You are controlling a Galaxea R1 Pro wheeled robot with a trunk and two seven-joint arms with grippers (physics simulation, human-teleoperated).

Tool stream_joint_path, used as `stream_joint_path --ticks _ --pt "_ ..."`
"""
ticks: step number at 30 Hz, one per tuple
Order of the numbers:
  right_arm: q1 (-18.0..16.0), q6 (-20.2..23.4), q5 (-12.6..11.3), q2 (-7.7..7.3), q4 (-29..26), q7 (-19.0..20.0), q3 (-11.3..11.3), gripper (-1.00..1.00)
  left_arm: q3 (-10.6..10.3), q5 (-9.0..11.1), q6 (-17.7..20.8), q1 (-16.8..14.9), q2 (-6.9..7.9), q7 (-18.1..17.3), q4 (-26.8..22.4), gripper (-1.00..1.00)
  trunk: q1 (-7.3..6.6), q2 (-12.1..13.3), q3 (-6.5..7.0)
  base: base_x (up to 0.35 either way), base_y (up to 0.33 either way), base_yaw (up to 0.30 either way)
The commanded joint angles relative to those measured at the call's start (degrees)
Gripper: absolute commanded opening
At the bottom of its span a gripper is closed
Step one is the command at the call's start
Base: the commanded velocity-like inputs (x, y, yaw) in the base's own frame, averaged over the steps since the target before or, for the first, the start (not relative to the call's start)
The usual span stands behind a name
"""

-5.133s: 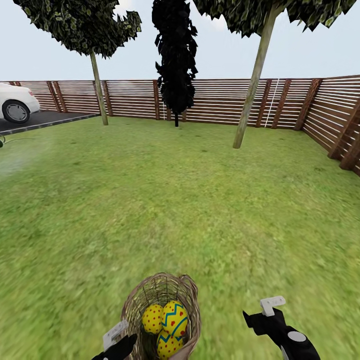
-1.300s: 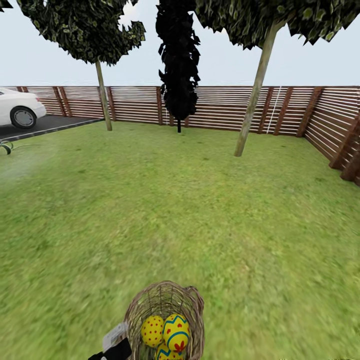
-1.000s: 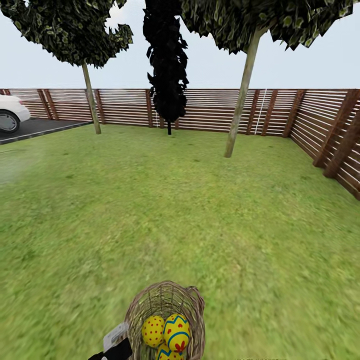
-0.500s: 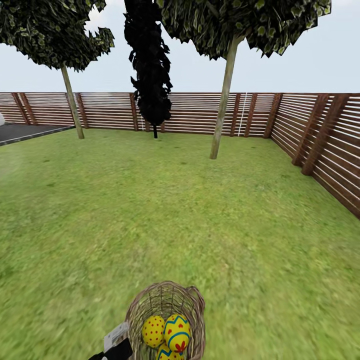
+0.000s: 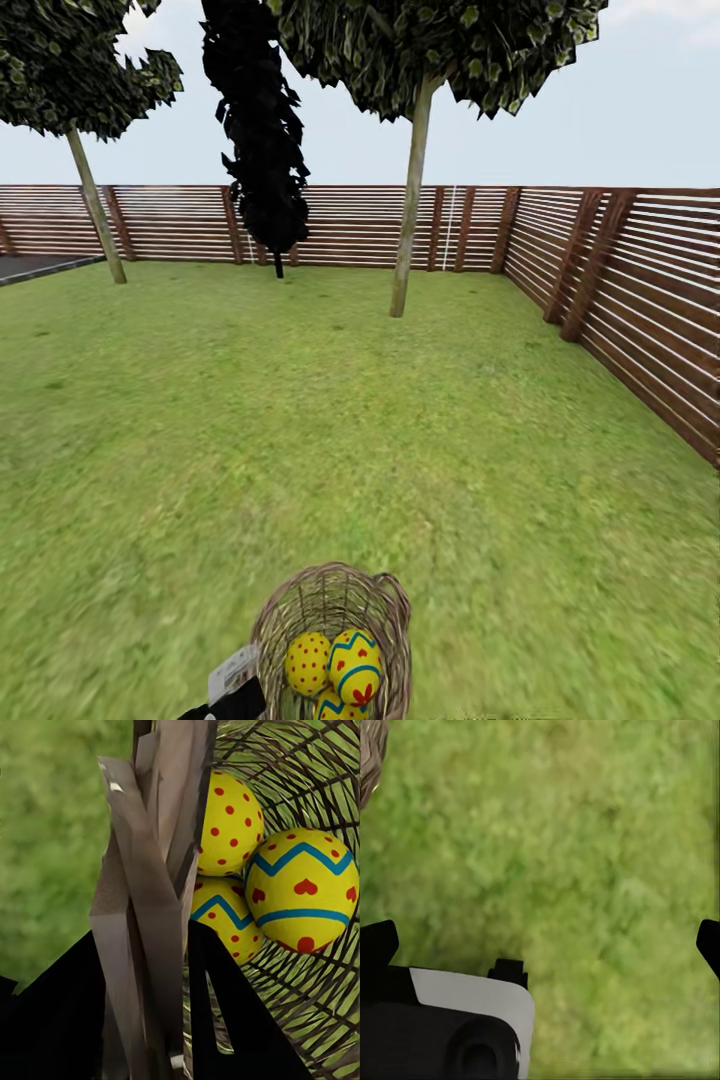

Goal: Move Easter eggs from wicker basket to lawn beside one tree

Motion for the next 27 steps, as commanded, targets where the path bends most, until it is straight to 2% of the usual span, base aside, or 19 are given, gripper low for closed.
stream_joint_path --ticks 1,10,17,21,23,27 --pt "-0.03 -0.1 0.7 0.03 -0.02 0.36 -0.21 1.0 0.45 0.39 0.42 -0.01 -0.03 -0.23 -0.11 -1.0 -0.22 0.37 0.12 0.0 0.0 -0.053" --pt "-0.07 -0.23 1.37 0.03 2.23 0.36 -0.08 1.0 0.45 0.39 0.42 -0.01 -0.03 -0.23 0.11 -1.0 -2.2 3.98 1.74 0.0 0.0 -0.004" --pt "-0.07 -0.24 1.39 0.03 2.47 0.29 -0.08 1.0 0.45 0.39 0.09 -0.01 0.48 -0.4 0.12 -1.0 -2.2 3.98 1.74 0.011 0.0 0.0" --pt "-0.05 -0.12 1.08 0.1 3.12 0.26 0.09 1.0 0.45 0.39 0.07 -0.01 0.58 -0.41 0.21 -1.0 -2.2 3.98 1.74 0.3 0.0 0.0" --pt "-0.05 -0.22 1.08 0.06 6.21 0.33 0.06 1.0 0.45 0.39 0.13 -0.01 0.58 -0.41 0.23 -1.0 -2.2 3.98 1.74 0.336 0.0 0.0" --pt "-0.04 -0.33 0.91 0.06 16.11 0.37 -0.1 1.0 0.44 0.39 0.15 -0.01 0.58 -0.41 0.29 -1.0 -2.2 3.98 1.74 0.337 0.0 0.0"
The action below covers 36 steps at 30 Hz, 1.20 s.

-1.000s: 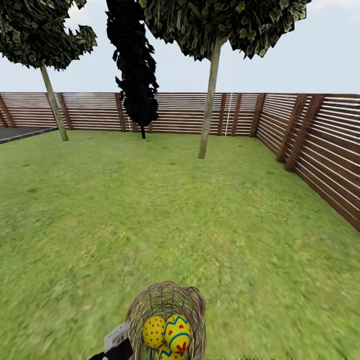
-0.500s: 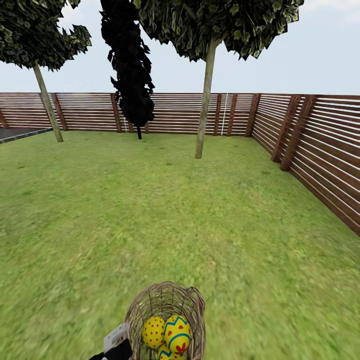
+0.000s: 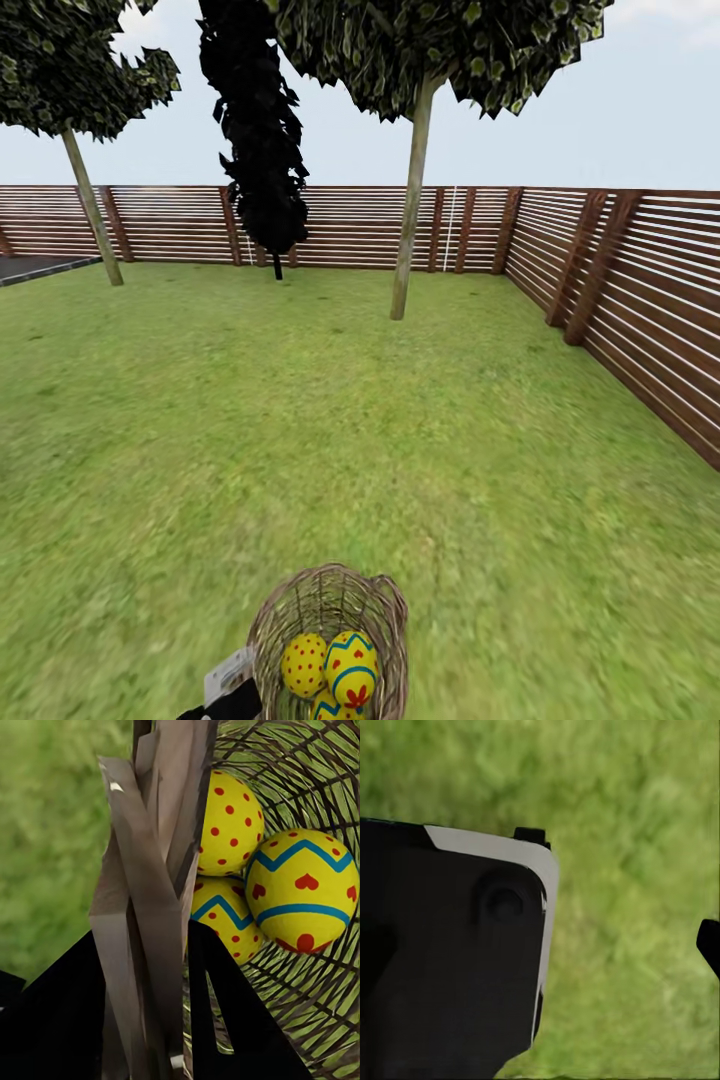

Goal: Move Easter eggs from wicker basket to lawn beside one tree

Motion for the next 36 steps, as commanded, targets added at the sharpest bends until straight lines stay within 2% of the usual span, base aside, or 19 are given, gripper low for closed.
stream_joint_path --ticks 1,4,6,36 --pt "-0.03 -0.05 0.39 0.06 1.3 0.24 -0.36 1.0 0.42 0.51 0.41 -0.02 -0.04 -0.24 -0.14 -1.0 0.04 -0.05 -0.06 0.337 0.0 0.0" --pt "-0.02 -0.06 0.38 0.06 5.85 0.24 -0.4 1.0 0.42 0.51 0.41 -0.02 -0.04 -0.24 -0.13 -1.0 0.04 -0.05 -0.06 0.337 -0.043 0.0" --pt "-0.01 -0.07 0.55 0.06 6.5 0.24 -0.34 1.0 0.39 0.51 0.41 -0.02 -0.04 -0.24 -0.13 -1.0 0.04 -0.05 -0.06 0.337 -0.073 0.0" --pt "-0.01 -0.07 0.68 0.06 6.58 0.24 -0.34 1.0 0.33 0.42 0.41 -0.02 -0.04 -0.51 -0.21 -1.0 0.04 -0.05 -0.06 0.337 -0.098 0.0"
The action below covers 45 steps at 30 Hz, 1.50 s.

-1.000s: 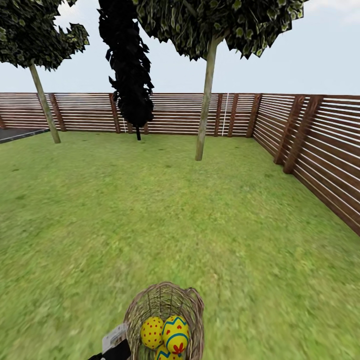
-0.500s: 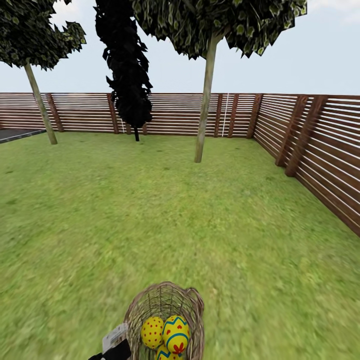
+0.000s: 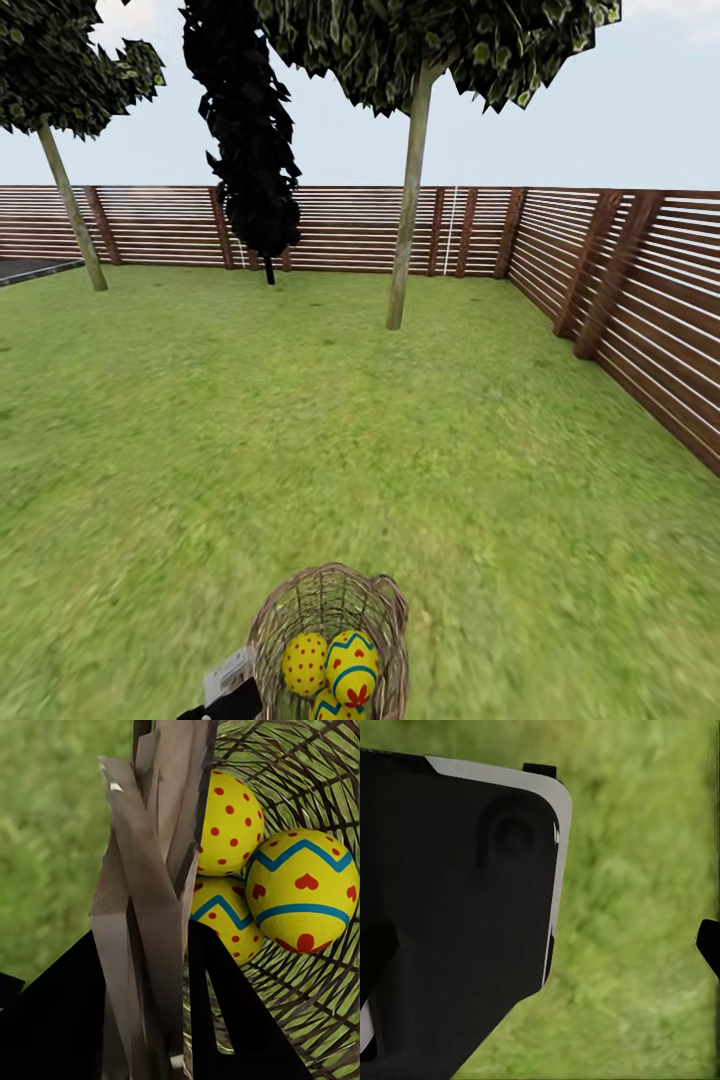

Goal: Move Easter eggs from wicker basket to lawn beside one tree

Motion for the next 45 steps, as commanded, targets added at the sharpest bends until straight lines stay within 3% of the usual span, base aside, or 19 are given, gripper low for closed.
stream_joint_path --ticks 1,45 --pt "-0.03 -0.07 0.52 -0.01 -0.01 0.2 -0.35 1.0 0.41 0.51 0.42 -0.02 -0.04 -0.23 -0.14 -1.0 0.04 -0.05 -0.07 0.337 -0.113 0.0" --pt "-0.03 -0.06 0.43 -0.09 -0.01 0.2 -0.39 1.0 0.41 0.51 0.42 -0.02 -0.04 -0.23 -0.1 -1.0 0.04 -0.05 -0.07 0.337 -0.117 0.0"
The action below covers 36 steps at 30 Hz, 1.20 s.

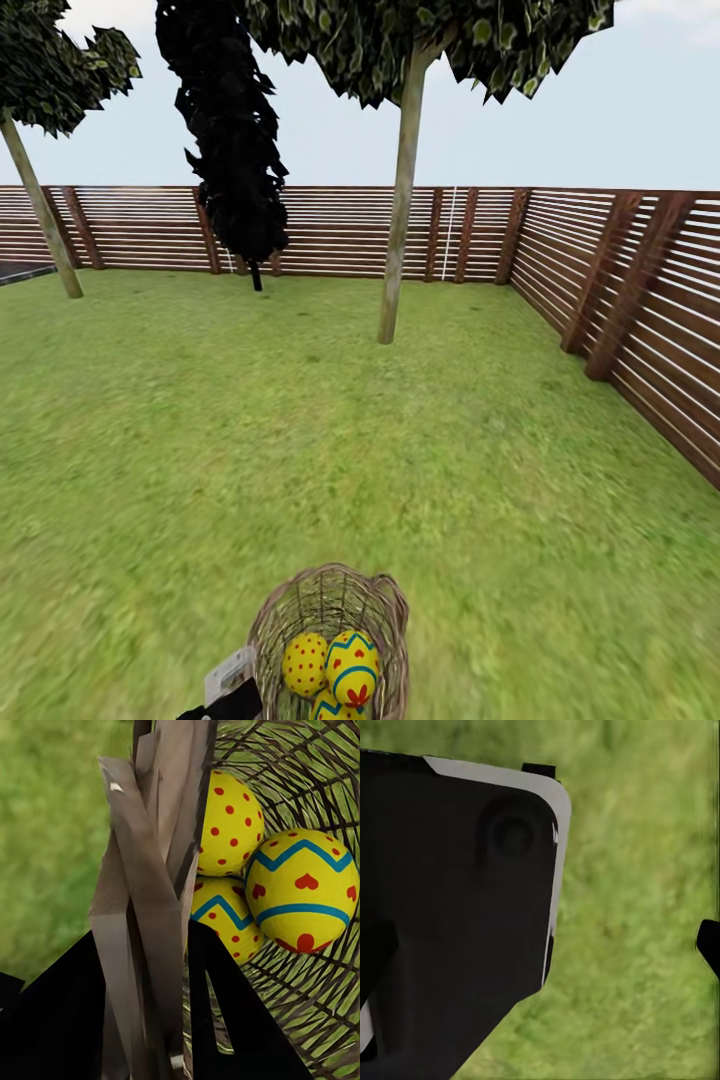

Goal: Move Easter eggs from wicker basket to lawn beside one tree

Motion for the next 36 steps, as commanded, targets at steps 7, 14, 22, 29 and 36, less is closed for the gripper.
stream_joint_path --ticks 7,14,22,29,36 --pt "-0.03 -0.07 0.67 0.04 -0.01 0.2 -0.35 1.0 0.41 0.52 0.42 -0.02 0.04 -0.23 -0.18 -1.0 0.04 -0.05 -0.07 0.337 -0.118 0.0" --pt "-0.03 -0.07 0.67 0.06 -0.01 0.2 -0.35 1.0 0.41 0.52 0.42 -0.02 0.04 -0.23 -0.1 -1.0 0.04 -0.05 -0.07 0.337 -0.118 0.0" --pt "-0.03 -0.07 0.65 0.06 -0.01 0.2 -0.35 1.0 0.41 0.52 0.42 -0.02 0.04 -0.23 -0.1 -1.0 0.04 -0.05 -0.07 0.337 -0.117 0.0" --pt "-0.03 -0.07 0.63 0.06 -0.01 0.2 -0.35 1.0 0.41 0.52 0.42 -0.02 0.01 -0.23 -0.1 -1.0 0.04 -0.05 -0.07 0.337 -0.108 0.0" --pt "-0.03 -0.07 0.63 0.06 -0.01 0.2 -0.35 1.0 0.41 0.52 0.42 -0.02 0.05 -0.22 -0.1 -1.0 0.04 -0.05 -0.07 0.337 -0.093 0.0"
